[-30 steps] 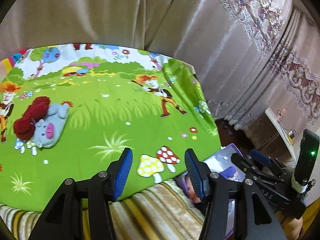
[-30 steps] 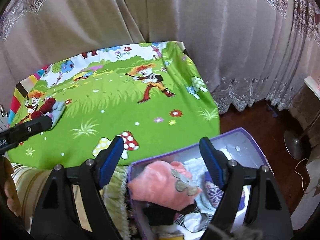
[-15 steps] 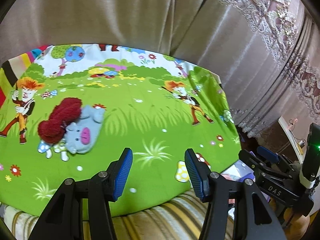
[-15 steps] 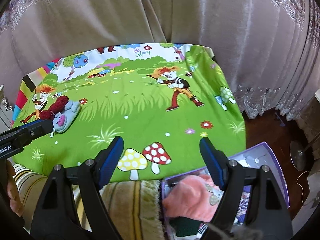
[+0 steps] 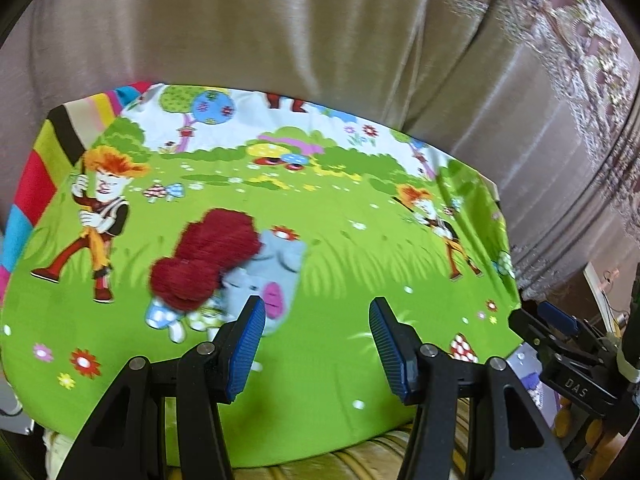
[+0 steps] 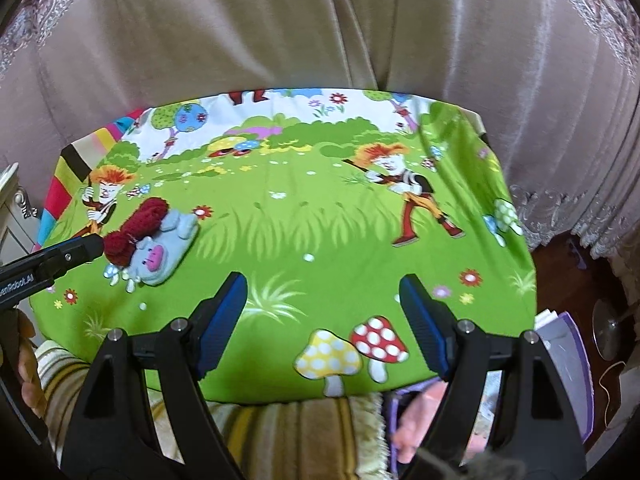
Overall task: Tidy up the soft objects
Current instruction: 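Move both open tools back over the remaining items on the blanket, then grasp the red fuzzy item with the left tool while the right tool grasps the blue pig plush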
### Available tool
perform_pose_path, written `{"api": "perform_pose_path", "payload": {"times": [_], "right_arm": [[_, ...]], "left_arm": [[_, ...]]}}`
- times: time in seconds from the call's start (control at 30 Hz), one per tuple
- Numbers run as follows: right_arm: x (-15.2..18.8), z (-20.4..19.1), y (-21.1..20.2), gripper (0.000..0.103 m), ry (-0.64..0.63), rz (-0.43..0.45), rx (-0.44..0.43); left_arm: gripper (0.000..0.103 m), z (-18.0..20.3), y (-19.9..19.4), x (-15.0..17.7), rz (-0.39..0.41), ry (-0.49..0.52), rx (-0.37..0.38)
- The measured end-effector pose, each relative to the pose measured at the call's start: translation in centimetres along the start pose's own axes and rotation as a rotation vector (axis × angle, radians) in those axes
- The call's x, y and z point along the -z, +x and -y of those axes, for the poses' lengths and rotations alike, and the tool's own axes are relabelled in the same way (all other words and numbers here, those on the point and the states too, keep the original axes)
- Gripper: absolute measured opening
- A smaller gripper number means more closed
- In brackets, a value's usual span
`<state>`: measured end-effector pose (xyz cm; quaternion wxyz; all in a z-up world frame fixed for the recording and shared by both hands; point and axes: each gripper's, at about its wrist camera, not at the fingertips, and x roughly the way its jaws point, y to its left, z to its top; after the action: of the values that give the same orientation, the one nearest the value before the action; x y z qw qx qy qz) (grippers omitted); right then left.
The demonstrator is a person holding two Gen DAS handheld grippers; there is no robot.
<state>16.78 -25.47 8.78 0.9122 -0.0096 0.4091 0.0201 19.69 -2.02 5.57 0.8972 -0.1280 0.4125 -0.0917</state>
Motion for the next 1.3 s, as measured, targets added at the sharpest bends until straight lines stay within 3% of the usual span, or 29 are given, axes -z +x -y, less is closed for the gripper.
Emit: {"api": "perform_pose_path", "payload": {"times": [0.3,0.7,0.83,0.97,1.17,1.27,1.3], "right_arm": [[-1.5,-4.1,2.3,0.082,-0.051,-0.022,-0.055],[-2.5,-8.9,6.5,0.084,-0.112,-0.084,-0.131],[-2.6,-10.0,7.6,0.087,-0.129,-0.096,-0.145],[-2.5,-11.5,9.3,0.088,-0.144,-0.127,-0.164],[-1.8,-13.8,11.4,0.089,-0.153,-0.176,-0.214],[-1.6,-14.9,12.7,0.09,-0.133,-0.21,-0.249],[-1.5,-15.3,13.3,0.09,-0.124,-0.224,-0.255]], "left_arm": [[0.062,-5.4,2.1,-1.8,-0.045,-0.069,-0.063],[0.071,-10.5,9.8,-3.7,-0.223,-0.113,-0.078],[0.081,-11.3,11.3,-4.0,-0.236,-0.106,-0.09],[0.082,-12.4,12.7,-3.9,-0.251,-0.105,-0.132],[0.058,-13.2,11.9,-3.4,-0.196,-0.112,-0.113],[0.039,-13.3,10.7,-3.6,-0.151,-0.11,-0.114],[0.038,-13.3,10.2,-3.7,-0.139,-0.11,-0.119]]}}
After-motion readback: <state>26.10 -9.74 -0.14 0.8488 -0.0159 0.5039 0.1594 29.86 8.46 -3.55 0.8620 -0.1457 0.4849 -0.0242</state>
